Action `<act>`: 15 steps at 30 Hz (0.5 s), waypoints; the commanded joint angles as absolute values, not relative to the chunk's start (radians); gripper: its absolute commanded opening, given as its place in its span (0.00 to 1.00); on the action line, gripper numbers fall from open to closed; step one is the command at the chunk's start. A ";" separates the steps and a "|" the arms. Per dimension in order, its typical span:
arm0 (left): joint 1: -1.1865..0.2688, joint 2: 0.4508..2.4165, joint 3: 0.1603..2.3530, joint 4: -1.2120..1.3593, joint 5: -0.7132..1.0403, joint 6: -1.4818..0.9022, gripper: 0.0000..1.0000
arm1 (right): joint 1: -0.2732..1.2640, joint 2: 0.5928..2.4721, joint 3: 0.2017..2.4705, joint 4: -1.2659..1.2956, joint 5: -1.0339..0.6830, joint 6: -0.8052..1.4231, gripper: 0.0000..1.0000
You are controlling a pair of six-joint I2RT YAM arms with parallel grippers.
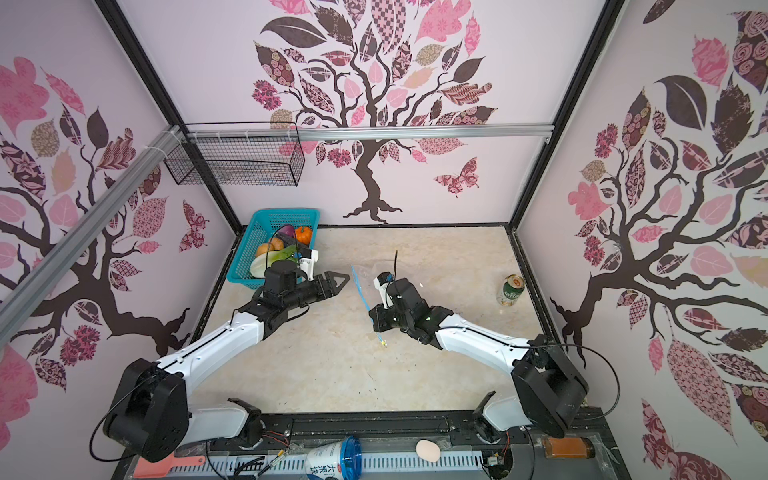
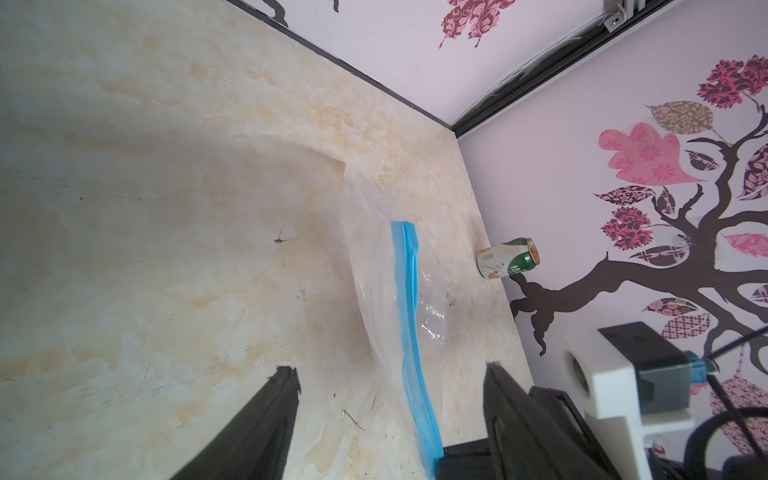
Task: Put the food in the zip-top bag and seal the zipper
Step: 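Lift the bag's zipper edge with the right gripper toward the left gripper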
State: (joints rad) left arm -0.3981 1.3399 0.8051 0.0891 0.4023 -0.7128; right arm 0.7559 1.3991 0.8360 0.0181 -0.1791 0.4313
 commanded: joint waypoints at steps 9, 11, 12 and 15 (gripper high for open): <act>-0.415 1.439 0.886 0.129 0.425 -0.729 0.61 | 0.753 1.364 0.814 0.075 -0.186 0.425 0.00; -0.417 1.433 0.886 0.129 0.421 -0.729 0.63 | 0.753 1.364 0.811 0.077 -0.183 0.422 0.00; -0.419 1.428 0.884 0.130 0.415 -0.731 0.63 | 0.753 1.364 0.811 0.078 -0.183 0.421 0.00; -0.420 1.418 0.880 0.142 0.399 -0.738 0.64 | 0.752 1.368 0.812 0.083 -0.184 0.416 0.00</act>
